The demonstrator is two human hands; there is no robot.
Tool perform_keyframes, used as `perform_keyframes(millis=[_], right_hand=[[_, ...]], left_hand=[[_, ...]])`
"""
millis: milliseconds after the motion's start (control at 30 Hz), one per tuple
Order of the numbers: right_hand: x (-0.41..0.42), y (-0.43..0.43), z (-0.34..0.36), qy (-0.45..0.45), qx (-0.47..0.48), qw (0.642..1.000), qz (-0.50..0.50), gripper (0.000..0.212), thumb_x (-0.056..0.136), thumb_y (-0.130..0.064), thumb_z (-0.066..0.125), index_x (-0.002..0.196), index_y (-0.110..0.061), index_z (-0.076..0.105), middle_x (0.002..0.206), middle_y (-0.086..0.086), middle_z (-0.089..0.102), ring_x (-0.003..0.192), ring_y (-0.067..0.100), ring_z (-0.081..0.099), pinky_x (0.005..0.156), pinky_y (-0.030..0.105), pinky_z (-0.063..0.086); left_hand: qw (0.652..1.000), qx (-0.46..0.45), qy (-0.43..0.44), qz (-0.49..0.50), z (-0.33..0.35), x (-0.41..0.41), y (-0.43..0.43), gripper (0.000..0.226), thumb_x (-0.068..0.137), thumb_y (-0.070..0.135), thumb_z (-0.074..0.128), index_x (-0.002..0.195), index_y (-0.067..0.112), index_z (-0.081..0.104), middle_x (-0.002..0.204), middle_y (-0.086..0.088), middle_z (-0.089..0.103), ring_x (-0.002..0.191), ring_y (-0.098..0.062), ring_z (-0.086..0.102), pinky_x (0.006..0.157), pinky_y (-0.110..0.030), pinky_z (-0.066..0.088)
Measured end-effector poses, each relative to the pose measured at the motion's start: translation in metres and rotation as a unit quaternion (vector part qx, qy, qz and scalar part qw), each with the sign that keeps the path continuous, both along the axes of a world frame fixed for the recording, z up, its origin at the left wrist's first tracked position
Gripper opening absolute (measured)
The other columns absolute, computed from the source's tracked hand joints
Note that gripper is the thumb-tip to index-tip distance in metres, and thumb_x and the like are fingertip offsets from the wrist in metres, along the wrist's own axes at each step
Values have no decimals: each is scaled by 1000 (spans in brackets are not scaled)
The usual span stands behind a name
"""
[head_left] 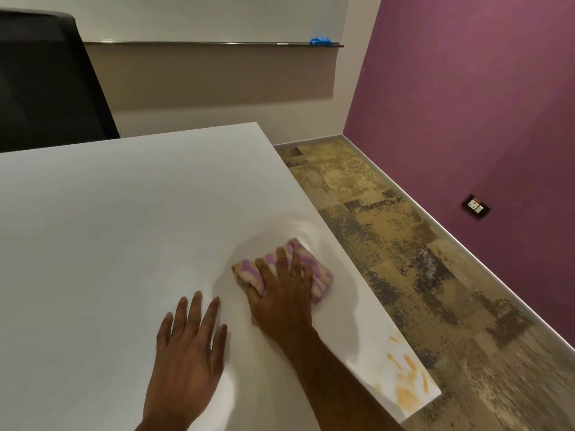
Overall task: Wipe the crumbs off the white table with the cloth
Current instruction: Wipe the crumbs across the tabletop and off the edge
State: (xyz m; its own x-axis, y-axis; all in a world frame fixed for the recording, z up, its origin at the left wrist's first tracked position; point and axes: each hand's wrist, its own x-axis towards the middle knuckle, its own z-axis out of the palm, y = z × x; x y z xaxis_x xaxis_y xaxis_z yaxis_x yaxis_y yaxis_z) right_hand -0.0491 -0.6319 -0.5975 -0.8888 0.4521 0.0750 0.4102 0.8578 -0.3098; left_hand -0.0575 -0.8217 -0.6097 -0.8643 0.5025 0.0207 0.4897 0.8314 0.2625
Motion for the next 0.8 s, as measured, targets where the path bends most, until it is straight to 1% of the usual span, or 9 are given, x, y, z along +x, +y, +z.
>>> perform_keyframes(millis=[67, 167, 233, 300, 367, 467, 533, 600, 800], right_hand=[[-5, 9, 2, -7, 5, 1000, -23, 61, 97, -66, 30, 148, -38, 46, 169, 13, 26, 158, 38, 13, 124, 52, -5], [-3, 26, 5, -25, 12, 998, -58, 63, 93, -65, 27, 147, -37, 45, 169, 16, 21, 158, 37, 9, 125, 56, 4], [3, 40, 5, -44, 12, 996, -78, 61, 95, -62, 33, 149, -35, 42, 169, 16, 19, 157, 37, 10, 126, 58, 8], [15, 53, 5, -56, 8, 994, -93, 59, 97, -60, 39, 150, -34, 41, 168, 15, 21, 156, 38, 13, 125, 59, 9], [32, 63, 5, -57, 11, 992, -109, 58, 96, -60, 38, 147, -34, 44, 164, 13, 29, 154, 38, 19, 124, 60, 12], [66, 73, 8, -31, 26, 990, -136, 52, 91, -58, 37, 135, -35, 53, 150, 8, 45, 143, 37, 35, 118, 61, 25], [91, 76, 8, -17, 32, 988, -150, 47, 90, -55, 41, 130, -35, 56, 144, 7, 50, 135, 37, 42, 112, 58, 32], [113, 78, 8, -18, 35, 986, -160, 47, 88, -54, 40, 128, -35, 56, 143, 8, 51, 131, 37, 46, 109, 56, 36], [166, 74, 5, -27, 34, 989, -143, 54, 87, -56, 32, 133, -35, 52, 147, 5, 47, 133, 35, 45, 108, 57, 38]], left_hand=[[1000, 0, 0, -2, -1, 1, -1, 67, 104, 51, 13, 156, 21, 43, 164, -12, 39, 155, -34, 31, 124, -53, 26], [1000, 1, 2, -3, -3, 1, -2, 69, 104, 54, 9, 159, 23, 38, 167, -10, 34, 157, -31, 26, 127, -50, 19], [1000, -2, 2, -3, -3, 2, -3, 68, 105, 52, 10, 159, 22, 38, 167, -11, 34, 157, -31, 26, 127, -50, 20], [1000, -8, 9, -8, -4, 2, -4, 66, 106, 49, 13, 157, 19, 42, 165, -14, 38, 155, -35, 30, 125, -53, 24], [1000, -11, 16, -12, -3, 3, -3, 66, 106, 47, 14, 156, 16, 44, 163, -16, 41, 153, -38, 33, 124, -55, 27], [1000, -8, 26, -9, -1, 6, -2, 65, 105, 45, 16, 154, 14, 46, 160, -18, 43, 151, -40, 36, 122, -57, 29], [999, -4, 34, -4, 0, 9, -1, 64, 104, 44, 20, 153, 13, 48, 160, -19, 44, 151, -41, 37, 122, -57, 29], [999, -1, 35, 11, 1, 14, 0, 62, 104, 42, 22, 152, 13, 49, 159, -19, 45, 150, -41, 37, 122, -57, 29], [998, 16, 29, 49, 4, 42, -2, 61, 104, 40, 24, 152, 13, 50, 159, -19, 45, 151, -41, 36, 122, -57, 26]])
